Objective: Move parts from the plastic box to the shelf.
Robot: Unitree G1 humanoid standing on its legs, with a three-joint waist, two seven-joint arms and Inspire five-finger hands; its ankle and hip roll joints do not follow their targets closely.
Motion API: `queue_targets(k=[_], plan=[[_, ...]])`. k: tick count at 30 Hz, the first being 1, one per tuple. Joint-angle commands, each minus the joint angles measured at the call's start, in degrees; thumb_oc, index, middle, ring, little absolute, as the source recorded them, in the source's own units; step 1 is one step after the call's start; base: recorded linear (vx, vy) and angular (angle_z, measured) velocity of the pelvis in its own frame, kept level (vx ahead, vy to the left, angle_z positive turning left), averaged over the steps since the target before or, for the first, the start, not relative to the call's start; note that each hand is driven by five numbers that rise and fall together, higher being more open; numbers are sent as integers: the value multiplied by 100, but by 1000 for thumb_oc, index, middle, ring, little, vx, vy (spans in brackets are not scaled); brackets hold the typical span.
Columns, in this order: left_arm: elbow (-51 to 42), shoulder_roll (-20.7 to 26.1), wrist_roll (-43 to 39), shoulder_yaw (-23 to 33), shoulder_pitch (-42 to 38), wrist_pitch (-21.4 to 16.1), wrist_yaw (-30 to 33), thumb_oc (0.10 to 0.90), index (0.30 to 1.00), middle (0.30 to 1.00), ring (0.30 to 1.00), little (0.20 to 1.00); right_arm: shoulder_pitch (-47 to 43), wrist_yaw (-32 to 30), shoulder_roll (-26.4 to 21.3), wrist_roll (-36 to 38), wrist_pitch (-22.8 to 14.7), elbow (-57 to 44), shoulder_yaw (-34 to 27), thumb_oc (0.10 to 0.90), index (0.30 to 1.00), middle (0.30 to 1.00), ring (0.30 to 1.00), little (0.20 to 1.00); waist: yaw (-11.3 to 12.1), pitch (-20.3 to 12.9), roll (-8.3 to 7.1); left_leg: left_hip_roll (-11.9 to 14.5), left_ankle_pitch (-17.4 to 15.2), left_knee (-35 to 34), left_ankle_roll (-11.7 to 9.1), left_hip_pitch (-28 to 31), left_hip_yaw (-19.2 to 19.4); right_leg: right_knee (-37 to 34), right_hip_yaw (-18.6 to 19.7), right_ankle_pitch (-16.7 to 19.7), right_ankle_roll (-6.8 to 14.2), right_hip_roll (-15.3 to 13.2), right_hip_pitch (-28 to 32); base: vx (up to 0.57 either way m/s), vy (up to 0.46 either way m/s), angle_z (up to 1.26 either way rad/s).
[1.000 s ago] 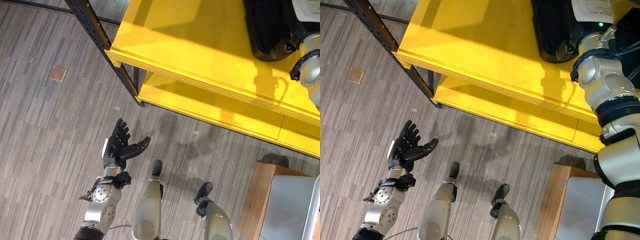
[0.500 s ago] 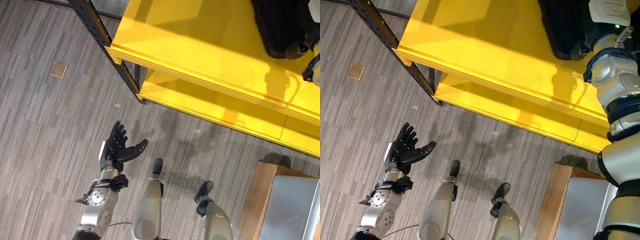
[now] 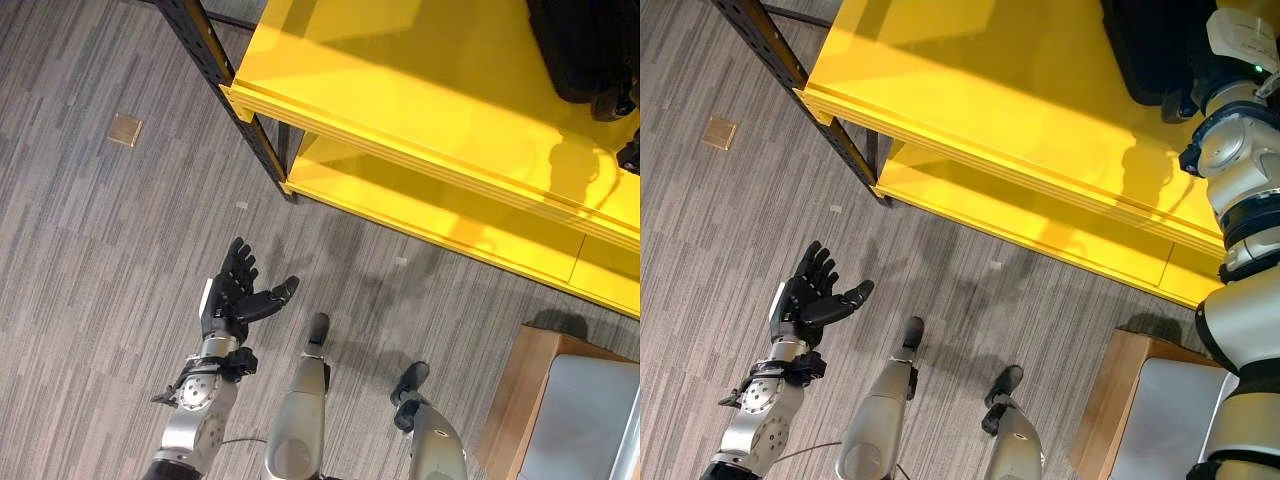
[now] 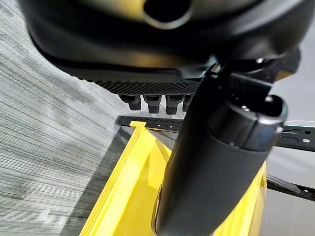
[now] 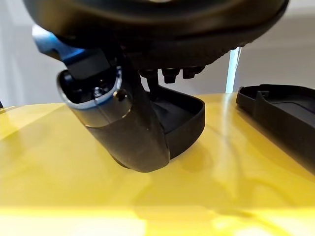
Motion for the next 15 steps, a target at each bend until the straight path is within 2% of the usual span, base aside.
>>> queue_targets(k=[1, 8, 12, 15], plan=[[-622, 290, -154, 108, -48, -630, -107, 900, 1000, 1000, 1000, 1000, -399, -104, 25, 265, -123, -204, 26, 900, 1000, 1000, 1000, 1000, 82, -233, -304, 201, 47, 383, -262, -764, 48, -485, 68, -530, 86, 0, 1471, 0, 0, 0], [-590, 294, -133, 85, -140, -623, -69, 900, 1000, 1000, 1000, 1000, -54, -70, 242, 458, -143, -364, -283, 900, 1000, 1000, 1000, 1000, 95, -225, -334, 197, 14, 430, -250, -753, 33, -480, 60, -527, 87, 18, 1502, 0, 0, 0], [-563, 288, -121, 51, -251, -614, -29, 900, 1000, 1000, 1000, 1000, 289, -87, 592, 738, -156, -452, -690, 900, 1000, 1000, 1000, 1000, 103, -218, -349, 204, -23, 482, -228, -724, 22, -472, 69, -497, 92, 34, 1538, 0, 0, 0], [-536, 301, -113, 34, -277, -610, -21, 900, 1000, 1000, 1000, 1000, 419, -89, 682, 815, -164, -517, -812, 900, 1000, 1000, 1000, 1000, 113, -229, -371, 212, -32, 480, -221, -702, 19, -488, 70, -487, 96, 43, 1558, 0, 0, 0]])
